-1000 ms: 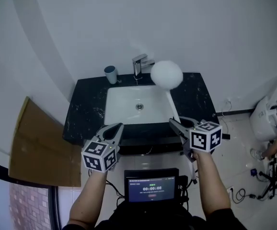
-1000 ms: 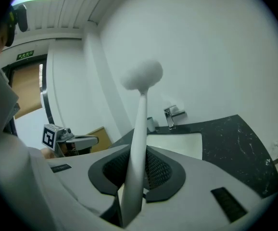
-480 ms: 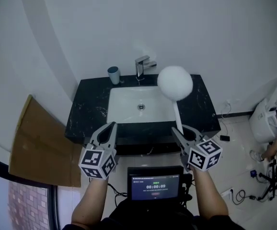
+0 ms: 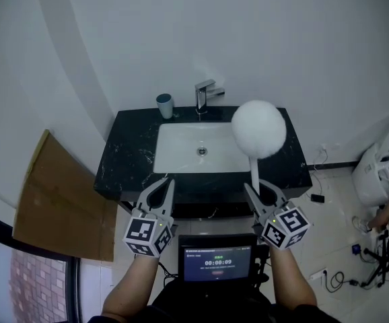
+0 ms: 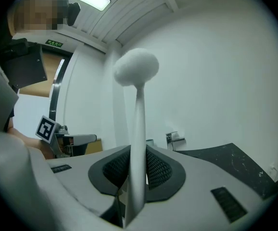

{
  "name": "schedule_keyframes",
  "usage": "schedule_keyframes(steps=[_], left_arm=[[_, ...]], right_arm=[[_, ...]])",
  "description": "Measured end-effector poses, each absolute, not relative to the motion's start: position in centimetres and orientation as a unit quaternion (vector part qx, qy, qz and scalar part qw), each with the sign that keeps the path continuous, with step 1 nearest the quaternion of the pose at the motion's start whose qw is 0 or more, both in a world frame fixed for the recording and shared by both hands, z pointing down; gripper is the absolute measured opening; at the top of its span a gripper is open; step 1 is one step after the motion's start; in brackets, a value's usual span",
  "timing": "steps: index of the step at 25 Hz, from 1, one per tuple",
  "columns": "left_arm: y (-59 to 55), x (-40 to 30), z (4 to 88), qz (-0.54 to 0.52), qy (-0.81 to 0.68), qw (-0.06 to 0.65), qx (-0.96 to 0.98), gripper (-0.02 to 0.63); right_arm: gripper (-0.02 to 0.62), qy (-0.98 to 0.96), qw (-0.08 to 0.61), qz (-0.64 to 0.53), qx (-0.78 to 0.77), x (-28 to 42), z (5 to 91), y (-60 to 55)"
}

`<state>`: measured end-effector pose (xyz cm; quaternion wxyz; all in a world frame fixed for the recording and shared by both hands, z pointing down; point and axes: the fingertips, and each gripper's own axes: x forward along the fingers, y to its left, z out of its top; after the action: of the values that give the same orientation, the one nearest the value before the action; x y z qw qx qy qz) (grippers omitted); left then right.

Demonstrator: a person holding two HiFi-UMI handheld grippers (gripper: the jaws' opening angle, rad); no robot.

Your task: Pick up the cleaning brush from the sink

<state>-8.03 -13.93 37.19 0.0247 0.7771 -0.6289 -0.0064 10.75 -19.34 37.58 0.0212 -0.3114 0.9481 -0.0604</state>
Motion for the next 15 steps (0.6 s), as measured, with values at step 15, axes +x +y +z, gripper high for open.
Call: schedule_keyframes(steps=[15], left_arm=[[-17.2,-8.4,36.4,-0.017,-0.649,0.006,0.76,0.014]], right_arm=[[0.04,0.945,0.053,0.009,-0.323,6.7,35.4,-21.4]])
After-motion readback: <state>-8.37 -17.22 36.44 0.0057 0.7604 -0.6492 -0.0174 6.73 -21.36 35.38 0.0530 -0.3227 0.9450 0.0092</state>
